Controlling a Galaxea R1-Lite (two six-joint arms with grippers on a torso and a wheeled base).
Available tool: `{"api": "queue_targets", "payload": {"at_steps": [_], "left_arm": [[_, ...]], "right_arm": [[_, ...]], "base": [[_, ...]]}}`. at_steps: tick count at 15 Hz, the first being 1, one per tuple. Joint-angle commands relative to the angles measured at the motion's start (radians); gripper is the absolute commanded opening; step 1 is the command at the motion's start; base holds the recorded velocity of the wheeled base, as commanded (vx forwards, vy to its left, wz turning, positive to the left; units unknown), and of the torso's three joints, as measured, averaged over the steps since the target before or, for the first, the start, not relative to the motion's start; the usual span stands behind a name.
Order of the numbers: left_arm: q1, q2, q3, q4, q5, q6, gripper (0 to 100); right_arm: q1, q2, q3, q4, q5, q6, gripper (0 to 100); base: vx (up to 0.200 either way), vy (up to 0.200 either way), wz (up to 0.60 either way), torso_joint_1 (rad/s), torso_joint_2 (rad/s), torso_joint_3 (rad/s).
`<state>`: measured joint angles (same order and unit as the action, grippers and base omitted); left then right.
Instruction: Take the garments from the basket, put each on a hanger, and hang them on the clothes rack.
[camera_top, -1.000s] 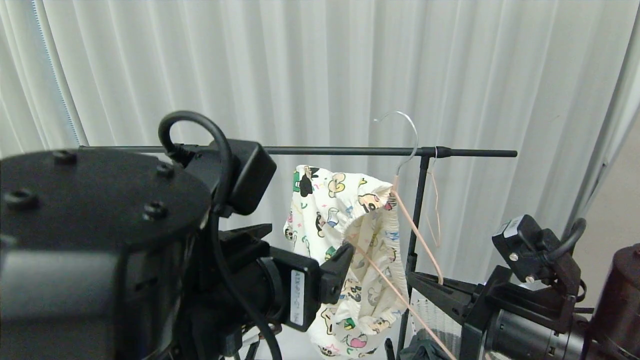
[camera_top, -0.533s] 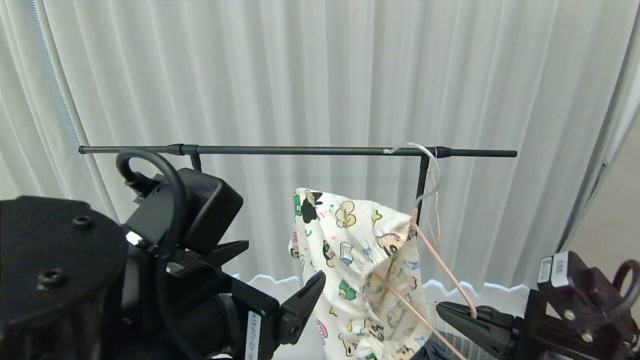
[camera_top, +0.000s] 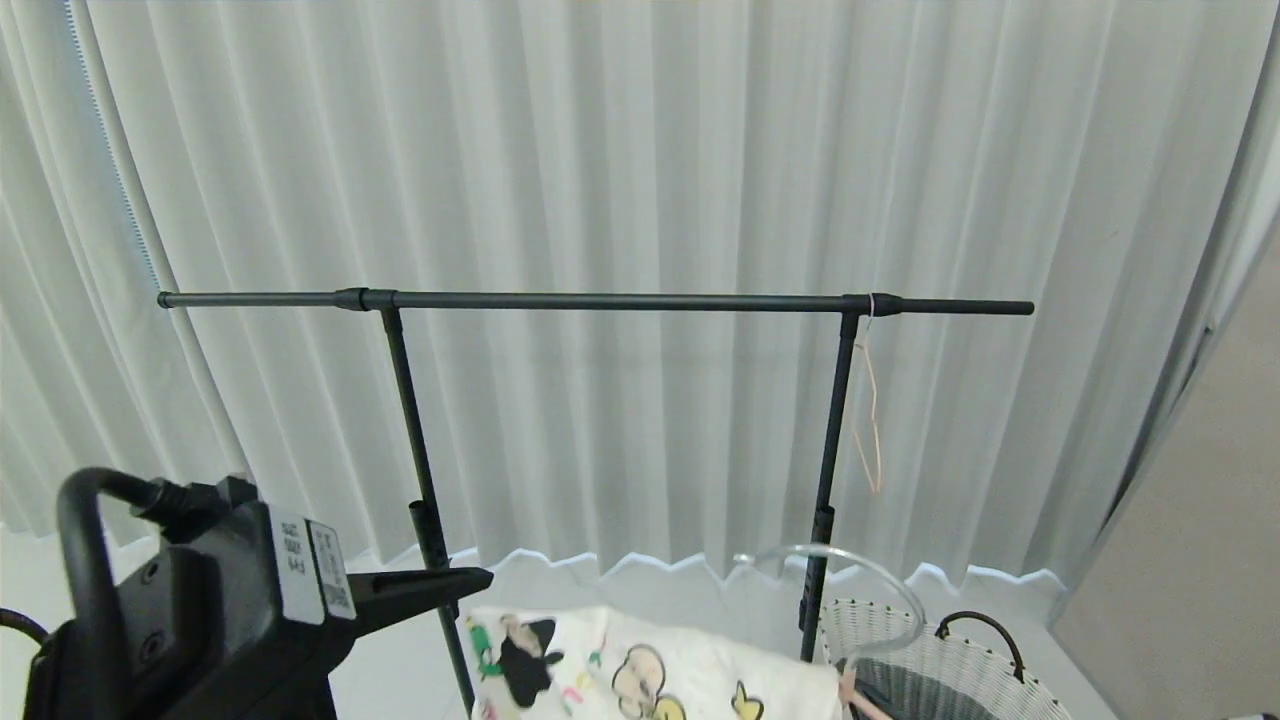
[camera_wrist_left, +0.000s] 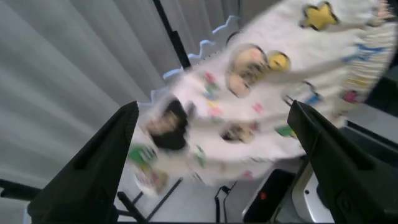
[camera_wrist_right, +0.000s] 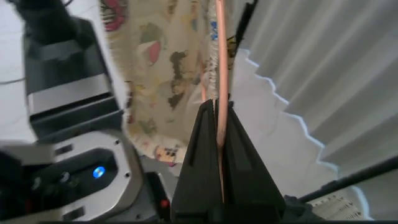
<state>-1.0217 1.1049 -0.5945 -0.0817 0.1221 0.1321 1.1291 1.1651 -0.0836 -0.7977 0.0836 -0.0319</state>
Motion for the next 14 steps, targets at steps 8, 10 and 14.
{"api": "queue_targets", "payload": {"at_steps": [8,10,14], "left_arm": [[-0.138,0.069,0.042,-0.003,-0.157,0.064,100],[-0.118,0.13,0.042,-0.023,-0.157,0.053,100],[-0.07,0.178,0.088,-0.101,-0.159,0.053,100]], "right_arm": [[0.103,0.016,0.015,0.011,0.015,-0.005,0],[0.103,0.016,0.015,0.011,0.015,-0.019,0],[0.104,0.016,0.008,0.009,0.016,-0.031,0]], "base": [[0.0,0.0,0.0,0.0,0.0,0.0],[0.0,0.0,0.0,0.0,0.0,0.0],[0.0,0.0,0.0,0.0,0.0,0.0]]}}
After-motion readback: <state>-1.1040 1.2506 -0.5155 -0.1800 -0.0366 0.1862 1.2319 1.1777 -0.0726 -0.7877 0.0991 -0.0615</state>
